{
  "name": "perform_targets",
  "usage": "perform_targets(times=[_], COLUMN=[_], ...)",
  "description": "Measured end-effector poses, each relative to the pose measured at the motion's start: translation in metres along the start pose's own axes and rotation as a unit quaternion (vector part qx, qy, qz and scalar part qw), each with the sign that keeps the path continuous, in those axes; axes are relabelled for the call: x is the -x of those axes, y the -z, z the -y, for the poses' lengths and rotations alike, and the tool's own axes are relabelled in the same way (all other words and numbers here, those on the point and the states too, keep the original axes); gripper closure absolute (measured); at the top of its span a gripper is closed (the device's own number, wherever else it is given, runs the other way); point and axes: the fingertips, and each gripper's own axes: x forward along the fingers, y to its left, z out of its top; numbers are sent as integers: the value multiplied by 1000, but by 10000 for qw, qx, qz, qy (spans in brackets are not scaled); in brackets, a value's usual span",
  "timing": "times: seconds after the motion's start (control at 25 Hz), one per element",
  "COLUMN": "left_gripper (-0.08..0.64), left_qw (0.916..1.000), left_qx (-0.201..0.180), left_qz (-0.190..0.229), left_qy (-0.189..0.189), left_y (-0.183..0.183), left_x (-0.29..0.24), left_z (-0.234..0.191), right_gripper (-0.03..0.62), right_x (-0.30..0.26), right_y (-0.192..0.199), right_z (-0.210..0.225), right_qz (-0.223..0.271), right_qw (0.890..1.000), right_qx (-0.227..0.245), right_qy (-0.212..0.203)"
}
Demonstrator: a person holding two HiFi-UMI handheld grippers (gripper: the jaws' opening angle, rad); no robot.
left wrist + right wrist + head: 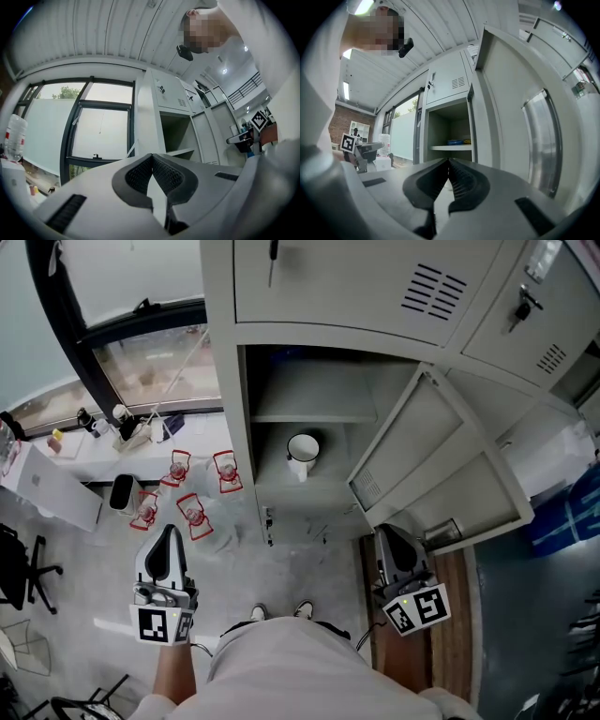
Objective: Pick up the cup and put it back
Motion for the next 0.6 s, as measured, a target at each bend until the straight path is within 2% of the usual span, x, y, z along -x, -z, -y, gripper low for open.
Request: perform_targets(times=[0.16,0.6], left_gripper=[538,538], left_qw=[10000,9999], left_qx=[51,38], left_qz=[30,119], left_qy=[-1,41], left_y=[-1,-5], left_x=[4,16], left_z=[-3,2], right_gripper=[574,574], right_x=[5,11], right_y=[-2,-4], right_z=[3,-7], right_qz=[32,53], right_qw=[9999,9998], right_qx=[-3,70], right_qy=[158,160])
